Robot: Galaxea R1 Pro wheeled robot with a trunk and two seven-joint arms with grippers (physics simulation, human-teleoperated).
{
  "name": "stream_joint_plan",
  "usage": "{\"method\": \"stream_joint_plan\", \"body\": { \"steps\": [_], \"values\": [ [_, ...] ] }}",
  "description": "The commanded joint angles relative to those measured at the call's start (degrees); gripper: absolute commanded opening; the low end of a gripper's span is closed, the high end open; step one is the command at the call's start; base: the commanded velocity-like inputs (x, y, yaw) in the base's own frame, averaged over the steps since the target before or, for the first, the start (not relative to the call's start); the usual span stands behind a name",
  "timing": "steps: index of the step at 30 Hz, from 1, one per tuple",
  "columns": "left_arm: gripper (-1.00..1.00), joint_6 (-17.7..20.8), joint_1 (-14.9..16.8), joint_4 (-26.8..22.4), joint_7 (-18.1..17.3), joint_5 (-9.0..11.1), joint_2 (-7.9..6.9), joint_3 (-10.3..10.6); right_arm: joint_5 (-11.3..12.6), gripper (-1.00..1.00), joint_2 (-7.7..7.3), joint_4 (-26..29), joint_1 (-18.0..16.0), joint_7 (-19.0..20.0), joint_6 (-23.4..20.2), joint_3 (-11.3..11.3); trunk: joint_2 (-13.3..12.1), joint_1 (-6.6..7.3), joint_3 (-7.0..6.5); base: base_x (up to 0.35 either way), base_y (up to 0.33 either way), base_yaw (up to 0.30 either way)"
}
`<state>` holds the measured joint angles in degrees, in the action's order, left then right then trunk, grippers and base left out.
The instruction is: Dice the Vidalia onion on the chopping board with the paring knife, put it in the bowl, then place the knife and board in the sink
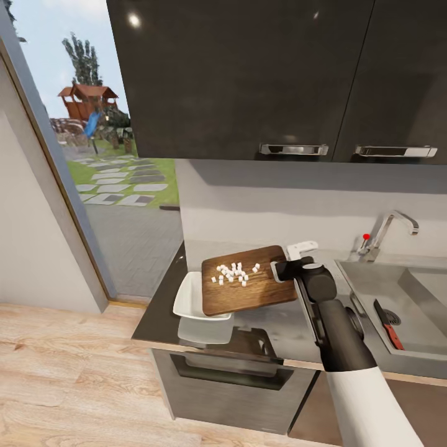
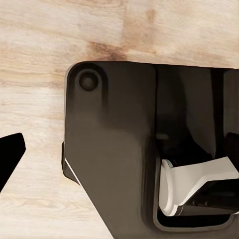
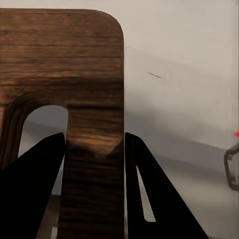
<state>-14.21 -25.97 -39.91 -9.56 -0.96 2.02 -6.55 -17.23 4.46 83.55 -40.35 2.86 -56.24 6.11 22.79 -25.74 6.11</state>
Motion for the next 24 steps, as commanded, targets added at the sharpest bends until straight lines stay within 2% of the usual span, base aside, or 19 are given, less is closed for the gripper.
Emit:
{"method": "stream_joint_plan", "body": {
  "steps": [1,3,6,8,13,18,24],
  "values": [
    [1.00,-0.03,0.01,-0.08,-0.54,-0.10,0.09,-0.41,-0.64,-1.00,0.06,0.03,-0.07,0.31,-0.27,0.04,0.12,-0.04,0.12,0.000,0.000,0.000],
    [1.00,-0.03,-0.03,-0.08,-0.54,-0.10,0.09,-0.42,-1.52,-1.00,0.71,0.02,-0.07,0.31,-0.28,0.04,0.12,-0.04,0.12,0.000,0.000,0.000],
    [1.00,-0.03,-0.01,-0.08,-0.54,-0.10,0.09,-0.42,-4.71,-1.00,2.19,-0.02,-0.15,0.31,-0.27,0.04,0.12,-0.04,0.12,0.000,0.000,0.000],
    [1.00,-0.03,-0.02,-0.08,-0.54,-0.10,0.09,-0.40,-5.35,-1.00,2.72,-0.02,-0.16,0.31,-0.28,0.04,0.12,-0.04,0.12,0.000,0.000,0.000],
    [1.00,-0.03,-0.03,-0.07,-0.54,-0.10,0.09,-0.42,-5.78,-1.00,3.24,-0.05,-0.24,0.31,-0.35,0.23,0.12,-0.04,0.12,0.000,0.000,0.000],
    [1.00,-0.03,-0.01,-0.08,-0.53,-0.10,0.09,-0.43,-5.88,-1.00,3.27,-0.05,-0.33,0.31,-0.45,3.25,0.12,-0.04,0.12,0.000,0.000,0.000],
    [1.00,-0.03,-0.02,-0.08,-0.54,-0.10,0.09,-0.39,-5.88,-1.00,3.27,-0.05,-0.34,0.24,-0.53,3.71,0.12,-0.04,0.12,0.000,0.000,0.000]
  ]
}}
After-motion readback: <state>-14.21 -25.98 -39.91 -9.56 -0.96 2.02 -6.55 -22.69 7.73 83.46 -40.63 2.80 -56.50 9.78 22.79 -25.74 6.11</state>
